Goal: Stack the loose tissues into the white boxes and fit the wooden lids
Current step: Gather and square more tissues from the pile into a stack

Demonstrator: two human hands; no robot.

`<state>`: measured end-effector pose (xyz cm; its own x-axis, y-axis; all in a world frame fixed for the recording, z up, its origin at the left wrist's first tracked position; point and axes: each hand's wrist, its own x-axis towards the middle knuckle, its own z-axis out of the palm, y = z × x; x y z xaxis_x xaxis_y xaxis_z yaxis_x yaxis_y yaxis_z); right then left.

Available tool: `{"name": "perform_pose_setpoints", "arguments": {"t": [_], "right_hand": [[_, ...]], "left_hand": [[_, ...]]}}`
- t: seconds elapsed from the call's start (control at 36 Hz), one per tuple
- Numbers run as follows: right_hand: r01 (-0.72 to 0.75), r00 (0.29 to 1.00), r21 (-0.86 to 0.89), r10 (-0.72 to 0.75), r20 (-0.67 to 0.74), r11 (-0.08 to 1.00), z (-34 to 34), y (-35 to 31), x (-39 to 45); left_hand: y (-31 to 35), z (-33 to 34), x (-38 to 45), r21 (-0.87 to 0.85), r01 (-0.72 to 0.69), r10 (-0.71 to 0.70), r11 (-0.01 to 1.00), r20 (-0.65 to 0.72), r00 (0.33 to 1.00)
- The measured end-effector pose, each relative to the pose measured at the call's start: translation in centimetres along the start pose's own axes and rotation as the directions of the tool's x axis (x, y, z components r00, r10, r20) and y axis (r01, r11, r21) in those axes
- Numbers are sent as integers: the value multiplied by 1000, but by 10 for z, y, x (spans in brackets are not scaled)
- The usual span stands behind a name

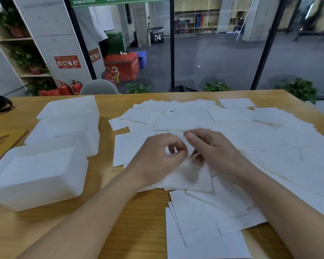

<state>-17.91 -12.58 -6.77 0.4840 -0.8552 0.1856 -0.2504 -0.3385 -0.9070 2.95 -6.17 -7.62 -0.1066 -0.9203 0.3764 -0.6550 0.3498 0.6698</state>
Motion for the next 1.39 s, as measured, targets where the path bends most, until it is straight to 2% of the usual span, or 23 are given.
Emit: {"name": "perform_pose_setpoints", "arguments": {"t": [0.11, 0.19, 0.28, 0.39, 0.47, 0.56, 0.67, 0.83, 1.0, 1.25, 1.31, 1.39], "right_hand": [[27, 994, -99, -38, -107, 995, -3, 5, 1], [78, 981, -155, -103, -163, 985, -3, 6, 0], [117, 979, -185, -145, -144, 976, -5, 2, -2], [205, 972, -181, -222, -79, 962, -9, -4, -3], [242, 965, -128, -253, -76, 962, -12, -7, -2], [208, 971, -73, -215, -107, 975, -14, -8, 0], [122, 987, -39, -125, -100, 992, -17, -7, 1], [-85, 996, -161, 84, -12, 983, -22, -4, -1], [-139, 980, -300, 174, 94, 944, -23, -4, -4], [-160, 968, -406, 223, 113, 900, -18, 1, -3], [-158, 974, -440, 214, 78, 884, -18, 0, -3], [-107, 992, -493, 129, 10, 864, -18, -2, -4]], "left_hand": [[-5, -5, 3, -13, 8, -8, 1000, -20, 1000], [-12, -9, 4, 106, 27, -20, 994, -69, 997], [-16, -14, 6, 131, 48, -32, 990, -126, 992], [-16, -21, 9, 114, 49, -40, 992, -80, 996], [-17, -29, 12, -29, 76, -79, 997, -126, 989], [-20, -38, 15, -155, 69, -87, 985, -111, 990], [-20, -41, 14, -161, 54, -74, 986, -124, 990], [-25, -43, 10, -90, 220, -211, 971, 96, 973], [-33, -40, 8, -12, 274, -266, 962, 203, 942], [-41, -36, 6, 104, 265, -282, 959, 233, 931], [-43, -36, 7, 140, 269, -293, 953, 199, 935], [-47, -38, 9, 163, 256, -271, 953, 76, 960]]}}
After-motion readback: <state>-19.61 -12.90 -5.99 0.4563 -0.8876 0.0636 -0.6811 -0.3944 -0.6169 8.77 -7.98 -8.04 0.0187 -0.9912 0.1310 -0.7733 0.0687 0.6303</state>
